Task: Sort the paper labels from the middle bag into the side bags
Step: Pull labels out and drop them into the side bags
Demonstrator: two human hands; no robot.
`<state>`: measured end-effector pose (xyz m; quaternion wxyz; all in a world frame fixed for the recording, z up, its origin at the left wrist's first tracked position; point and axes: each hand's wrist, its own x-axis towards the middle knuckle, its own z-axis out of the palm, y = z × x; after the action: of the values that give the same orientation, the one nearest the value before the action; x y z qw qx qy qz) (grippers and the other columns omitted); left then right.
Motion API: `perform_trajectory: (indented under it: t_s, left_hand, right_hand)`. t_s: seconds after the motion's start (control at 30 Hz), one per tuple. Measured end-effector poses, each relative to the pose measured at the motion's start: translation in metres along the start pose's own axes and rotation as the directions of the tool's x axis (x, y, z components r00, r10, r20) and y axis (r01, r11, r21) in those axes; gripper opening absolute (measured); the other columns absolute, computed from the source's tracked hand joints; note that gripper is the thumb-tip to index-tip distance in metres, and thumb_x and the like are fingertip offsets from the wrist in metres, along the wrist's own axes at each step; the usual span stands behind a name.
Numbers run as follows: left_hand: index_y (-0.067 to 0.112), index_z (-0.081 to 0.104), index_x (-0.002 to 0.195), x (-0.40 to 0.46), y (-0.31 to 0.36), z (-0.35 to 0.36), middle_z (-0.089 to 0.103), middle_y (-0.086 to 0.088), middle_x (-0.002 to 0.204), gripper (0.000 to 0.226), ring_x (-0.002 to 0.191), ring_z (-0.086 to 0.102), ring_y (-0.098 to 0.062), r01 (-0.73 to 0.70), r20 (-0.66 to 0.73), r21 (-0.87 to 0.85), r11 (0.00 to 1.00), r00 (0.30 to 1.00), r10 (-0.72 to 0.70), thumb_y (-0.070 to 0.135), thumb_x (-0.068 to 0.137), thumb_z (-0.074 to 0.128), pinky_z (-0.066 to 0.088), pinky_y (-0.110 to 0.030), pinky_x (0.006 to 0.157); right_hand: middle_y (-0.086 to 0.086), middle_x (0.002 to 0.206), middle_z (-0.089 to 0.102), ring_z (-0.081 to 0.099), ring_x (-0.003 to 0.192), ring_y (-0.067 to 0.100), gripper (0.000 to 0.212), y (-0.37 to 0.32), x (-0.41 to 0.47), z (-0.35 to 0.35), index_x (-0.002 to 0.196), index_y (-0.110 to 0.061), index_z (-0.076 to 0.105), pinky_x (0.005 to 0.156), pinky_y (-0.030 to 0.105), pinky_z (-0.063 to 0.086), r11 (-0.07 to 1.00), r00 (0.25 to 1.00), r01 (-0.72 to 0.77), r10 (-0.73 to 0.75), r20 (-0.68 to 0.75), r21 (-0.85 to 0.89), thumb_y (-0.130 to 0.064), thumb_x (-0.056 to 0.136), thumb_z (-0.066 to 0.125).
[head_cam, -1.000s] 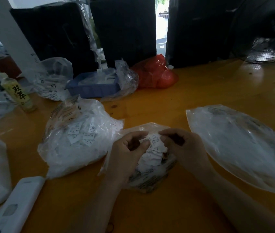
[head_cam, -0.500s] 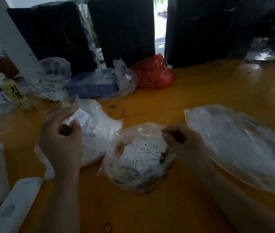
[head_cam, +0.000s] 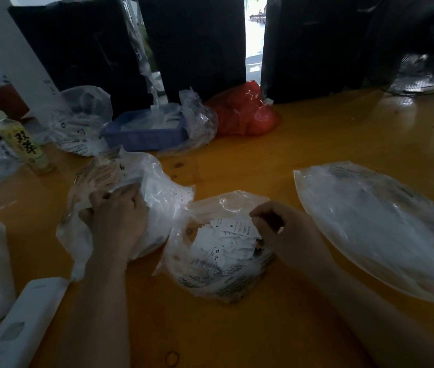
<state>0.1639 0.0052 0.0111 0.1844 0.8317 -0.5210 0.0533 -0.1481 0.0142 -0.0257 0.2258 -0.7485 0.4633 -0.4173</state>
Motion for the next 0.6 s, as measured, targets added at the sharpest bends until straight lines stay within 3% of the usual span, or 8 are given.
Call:
perform_trajectory:
  t_s: [0.07, 0.13, 0.23, 0.33, 0.43, 0.5, 0.6]
  left_hand:
    - [0.036, 0.046, 0.155, -0.001, -0.002, 0.001, 0.055, -0.012, 0.146, 0.046, 0.139, 0.029, -0.029, -0.015, -0.019, -0.031, 0.999, 1.0, 0.014, 0.034, 0.109, 0.041, 0.024, -0.051, 0.106]
    - [0.032, 0.045, 0.156, -0.004, -0.001, -0.003, 0.052, -0.017, 0.15, 0.056, 0.146, 0.028, -0.033, -0.014, -0.063, -0.089, 0.996, 0.998, 0.008, 0.023, 0.103, 0.057, 0.023, -0.056, 0.112]
    - [0.017, 0.058, 0.145, -0.011, 0.006, -0.011, 0.056, -0.018, 0.15, 0.063, 0.145, 0.037, -0.042, -0.086, -0.278, -0.157, 0.984, 0.96, 0.039, -0.002, 0.086, 0.063, 0.027, -0.064, 0.112]
    - [0.013, 0.067, 0.13, -0.026, 0.017, -0.019, 0.066, -0.014, 0.137, 0.056, 0.132, 0.048, -0.041, -0.154, -0.502, -0.236, 0.959, 0.864, 0.015, -0.006, 0.081, 0.047, 0.033, -0.054, 0.105]
    - [0.002, 0.071, 0.108, -0.045, 0.037, -0.019, 0.072, -0.018, 0.112, 0.035, 0.112, 0.062, -0.038, -0.428, -0.686, -0.284, 0.858, 0.716, 0.129, -0.004, 0.086, 0.044, 0.039, -0.047, 0.102]
    - [-0.002, 0.07, 0.096, -0.061, 0.054, -0.012, 0.071, -0.017, 0.095, 0.028, 0.091, 0.065, -0.027, -0.62, -0.7, -0.31, 0.72, 0.662, 0.269, -0.002, 0.09, 0.044, 0.05, -0.043, 0.088]
    - [0.003, 0.072, 0.091, -0.083, 0.075, 0.0, 0.069, -0.004, 0.086, 0.029, 0.078, 0.06, -0.008, -0.679, -0.492, -0.464, 0.569, 0.732, 0.472, 0.003, 0.093, 0.043, 0.048, -0.015, 0.074]
  right_hand:
    - [-0.027, 0.099, 0.054, 0.053, 0.092, -0.003, 0.015, 0.005, 0.001, 0.004, 0.111, -0.029, 0.069, 0.073, 0.01, 0.044, 0.981, 0.994, 0.068, -0.051, 0.097, -0.18, -0.026, 0.097, 0.064]
    - [-0.016, 0.116, 0.055, 0.043, 0.109, 0.003, 0.026, 0.01, 0.0, 0.01, 0.122, -0.029, 0.066, 0.087, 0.016, 0.038, 0.937, 0.981, 0.119, -0.06, 0.186, -0.327, -0.036, 0.098, 0.061]
    - [-0.002, 0.132, 0.049, 0.037, 0.123, 0.019, 0.041, 0.012, -0.002, 0.019, 0.136, -0.027, 0.058, 0.098, 0.033, 0.042, 0.851, 0.971, 0.143, -0.022, 0.238, -0.505, -0.045, 0.099, 0.053]
    - [0.001, 0.13, 0.047, 0.039, 0.121, 0.022, 0.042, 0.011, -0.002, 0.024, 0.134, -0.026, 0.059, 0.095, 0.036, 0.046, 0.803, 0.976, 0.124, 0.009, 0.22, -0.583, -0.049, 0.099, 0.052]
    - [-0.004, 0.115, 0.053, 0.044, 0.11, 0.015, 0.028, 0.011, -0.001, 0.023, 0.116, -0.028, 0.071, 0.088, 0.029, 0.046, 0.839, 0.985, 0.109, -0.018, 0.173, -0.533, -0.044, 0.097, 0.059]
    - [-0.009, 0.104, 0.053, 0.044, 0.1, 0.011, 0.021, 0.011, 0.0, 0.02, 0.109, -0.027, 0.075, 0.082, 0.024, 0.04, 0.885, 0.99, 0.078, -0.013, 0.143, -0.458, -0.039, 0.095, 0.064]
    - [-0.018, 0.089, 0.05, 0.043, 0.087, 0.004, 0.015, 0.013, 0.002, 0.013, 0.103, -0.031, 0.076, 0.072, 0.019, 0.035, 0.921, 0.995, 0.042, -0.003, 0.1, -0.386, -0.038, 0.093, 0.066]
